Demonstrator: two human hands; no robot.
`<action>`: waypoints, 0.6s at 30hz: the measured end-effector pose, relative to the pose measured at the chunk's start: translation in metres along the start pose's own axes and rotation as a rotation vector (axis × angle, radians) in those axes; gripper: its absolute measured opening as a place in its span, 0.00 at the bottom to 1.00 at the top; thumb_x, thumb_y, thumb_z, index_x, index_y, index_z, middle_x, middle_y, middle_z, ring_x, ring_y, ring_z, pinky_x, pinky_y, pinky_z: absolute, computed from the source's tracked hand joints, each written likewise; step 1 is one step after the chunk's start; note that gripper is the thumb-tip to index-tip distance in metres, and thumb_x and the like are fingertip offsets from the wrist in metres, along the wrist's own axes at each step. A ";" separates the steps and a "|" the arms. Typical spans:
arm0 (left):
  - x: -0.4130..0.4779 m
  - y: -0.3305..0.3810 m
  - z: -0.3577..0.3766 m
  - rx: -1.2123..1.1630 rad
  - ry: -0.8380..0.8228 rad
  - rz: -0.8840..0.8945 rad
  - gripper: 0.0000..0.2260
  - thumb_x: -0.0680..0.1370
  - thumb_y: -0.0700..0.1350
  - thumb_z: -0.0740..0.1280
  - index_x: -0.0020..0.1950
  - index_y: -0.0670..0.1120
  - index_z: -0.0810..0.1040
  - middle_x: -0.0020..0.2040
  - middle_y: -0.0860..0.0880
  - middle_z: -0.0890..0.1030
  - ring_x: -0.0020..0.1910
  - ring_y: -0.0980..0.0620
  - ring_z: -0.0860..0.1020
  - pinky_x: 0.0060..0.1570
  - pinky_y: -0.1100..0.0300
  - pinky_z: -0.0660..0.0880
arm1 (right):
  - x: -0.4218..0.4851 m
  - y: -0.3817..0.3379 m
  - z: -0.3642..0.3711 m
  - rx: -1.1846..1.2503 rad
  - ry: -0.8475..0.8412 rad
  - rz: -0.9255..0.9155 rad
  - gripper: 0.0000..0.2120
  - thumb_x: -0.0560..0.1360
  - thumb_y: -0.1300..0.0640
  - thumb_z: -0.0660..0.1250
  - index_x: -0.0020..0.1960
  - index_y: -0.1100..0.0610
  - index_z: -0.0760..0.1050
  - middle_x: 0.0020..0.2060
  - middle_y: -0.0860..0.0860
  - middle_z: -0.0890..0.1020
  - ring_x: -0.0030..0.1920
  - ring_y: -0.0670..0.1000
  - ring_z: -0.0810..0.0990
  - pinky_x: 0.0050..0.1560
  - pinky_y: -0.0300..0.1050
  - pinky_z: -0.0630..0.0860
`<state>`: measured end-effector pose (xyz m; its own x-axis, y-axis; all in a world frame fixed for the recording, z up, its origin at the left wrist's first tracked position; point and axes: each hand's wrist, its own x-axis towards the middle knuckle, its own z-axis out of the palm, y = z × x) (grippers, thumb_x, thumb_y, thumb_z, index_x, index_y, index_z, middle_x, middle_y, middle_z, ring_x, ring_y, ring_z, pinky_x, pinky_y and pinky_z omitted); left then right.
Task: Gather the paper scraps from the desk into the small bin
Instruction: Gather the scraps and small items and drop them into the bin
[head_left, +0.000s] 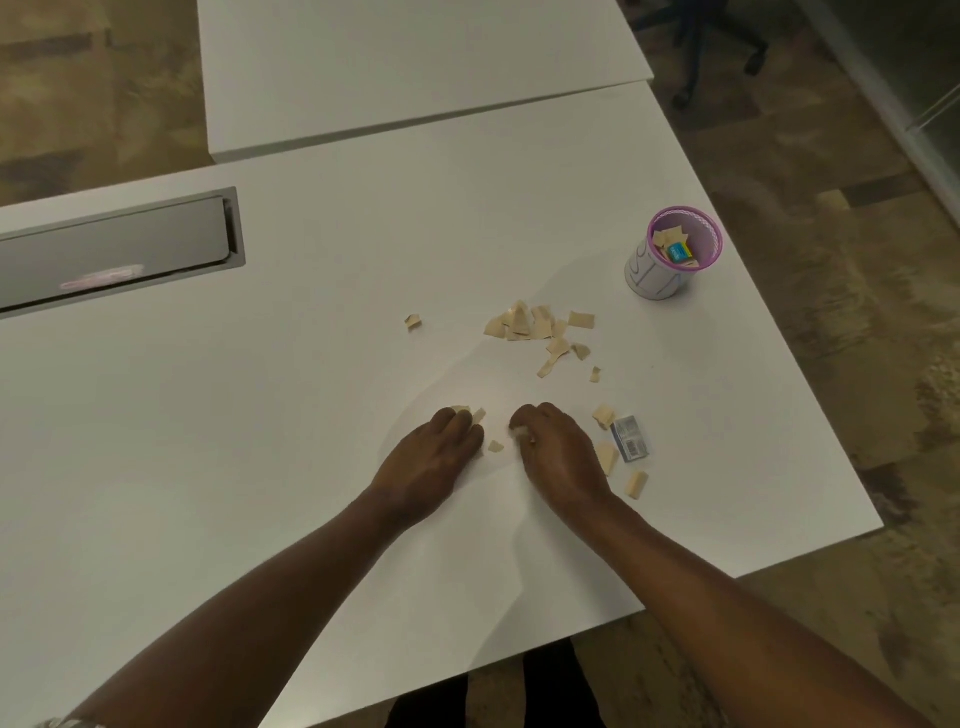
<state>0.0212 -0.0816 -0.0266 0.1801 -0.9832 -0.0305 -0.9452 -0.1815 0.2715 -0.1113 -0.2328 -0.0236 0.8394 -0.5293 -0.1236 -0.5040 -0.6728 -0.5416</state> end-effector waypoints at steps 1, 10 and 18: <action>0.003 -0.001 0.000 0.005 -0.002 0.002 0.12 0.80 0.41 0.59 0.57 0.39 0.79 0.52 0.41 0.79 0.50 0.40 0.77 0.40 0.49 0.77 | 0.001 0.000 -0.001 0.061 0.023 0.047 0.06 0.77 0.66 0.64 0.49 0.57 0.78 0.42 0.53 0.80 0.42 0.54 0.77 0.41 0.45 0.75; 0.023 -0.002 0.001 -0.149 -0.059 -0.197 0.06 0.75 0.36 0.65 0.51 0.43 0.75 0.48 0.46 0.74 0.46 0.45 0.71 0.39 0.47 0.75 | 0.011 0.007 -0.008 0.463 0.050 0.419 0.05 0.75 0.61 0.71 0.46 0.51 0.81 0.39 0.39 0.81 0.42 0.41 0.79 0.41 0.29 0.74; 0.042 -0.001 -0.003 -0.587 0.153 -0.659 0.11 0.75 0.31 0.61 0.43 0.45 0.78 0.44 0.48 0.79 0.43 0.50 0.76 0.39 0.63 0.68 | 0.022 0.017 -0.022 1.005 0.052 0.714 0.06 0.75 0.66 0.71 0.50 0.58 0.81 0.45 0.56 0.85 0.49 0.58 0.86 0.44 0.46 0.84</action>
<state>0.0308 -0.1223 -0.0250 0.7111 -0.6619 -0.2372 -0.3528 -0.6277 0.6939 -0.1064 -0.2675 -0.0171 0.4193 -0.6507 -0.6330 -0.4465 0.4593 -0.7679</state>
